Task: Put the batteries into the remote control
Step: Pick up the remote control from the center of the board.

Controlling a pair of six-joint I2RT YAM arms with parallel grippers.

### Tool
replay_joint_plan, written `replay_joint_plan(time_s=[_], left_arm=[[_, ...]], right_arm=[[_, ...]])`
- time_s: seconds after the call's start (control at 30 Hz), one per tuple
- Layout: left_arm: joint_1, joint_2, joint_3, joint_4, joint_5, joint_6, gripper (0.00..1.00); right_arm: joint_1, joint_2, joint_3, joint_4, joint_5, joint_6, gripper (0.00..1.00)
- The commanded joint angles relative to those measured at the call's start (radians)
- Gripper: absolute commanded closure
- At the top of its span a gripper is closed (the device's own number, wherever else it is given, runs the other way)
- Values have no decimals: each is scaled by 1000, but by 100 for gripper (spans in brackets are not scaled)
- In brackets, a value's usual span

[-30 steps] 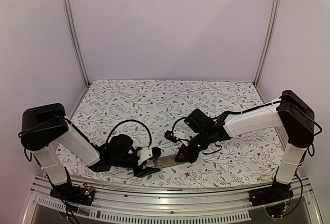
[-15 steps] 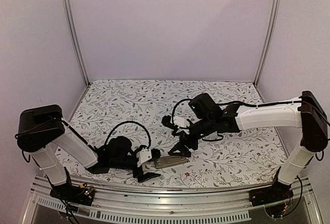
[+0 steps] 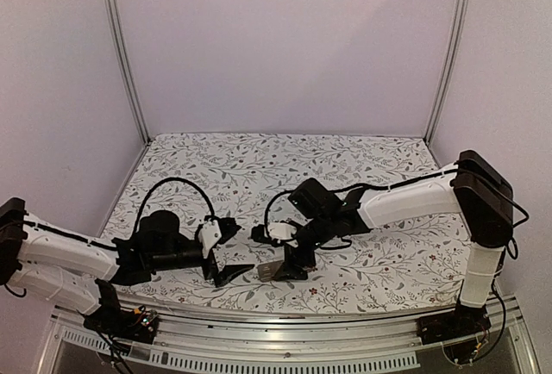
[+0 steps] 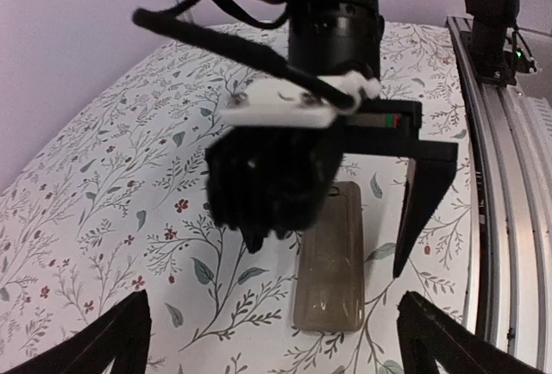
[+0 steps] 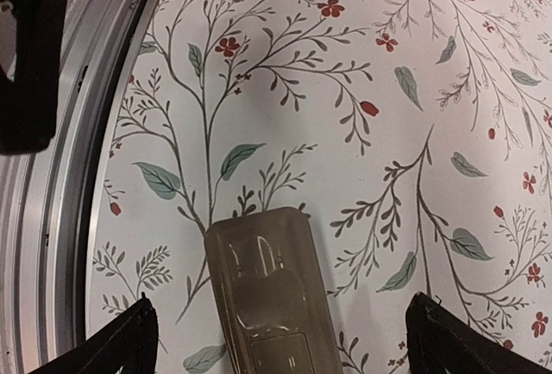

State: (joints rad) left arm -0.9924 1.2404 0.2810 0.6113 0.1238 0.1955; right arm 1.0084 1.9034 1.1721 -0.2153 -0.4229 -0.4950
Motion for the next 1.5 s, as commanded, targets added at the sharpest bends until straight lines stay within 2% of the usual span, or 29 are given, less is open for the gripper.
replay_joint_plan(time_s=[0.0,0.13,0.37,0.43,0.5,0.7,0.87,1.0,1.17,1.27,1.47], left_arm=[[68,-194,-34,-142,61,-26,0],[78,-307,-78,-122,76,4,0],[82,-332,-100,-79,59,30,0],[82,-339,-104,-80,61,34,0],[84,-343,-107,-80,64,39,0],[84,-343,-119,-47,80,54,0],[83,-345,-119,-39,76,73,0],[86,-342,-108,-24,65,70,0],[87,-334,-78,-37,104,50,1],[87,-327,-60,-48,174,52,1],[92,-234,44,-26,214,46,2]], right_arm=[[48,70,37,6,7,-26,2],[56,116,59,7,9,-20,5],[61,163,97,-41,35,-7,17],[61,169,101,-51,43,-4,26],[60,171,106,-60,55,-3,39],[61,170,138,-84,75,6,64],[49,154,192,-98,76,50,73],[-7,109,229,-79,31,140,78],[-68,-12,176,54,-96,249,80],[-69,-99,157,136,-118,268,81],[-70,-216,163,292,-144,311,83]])
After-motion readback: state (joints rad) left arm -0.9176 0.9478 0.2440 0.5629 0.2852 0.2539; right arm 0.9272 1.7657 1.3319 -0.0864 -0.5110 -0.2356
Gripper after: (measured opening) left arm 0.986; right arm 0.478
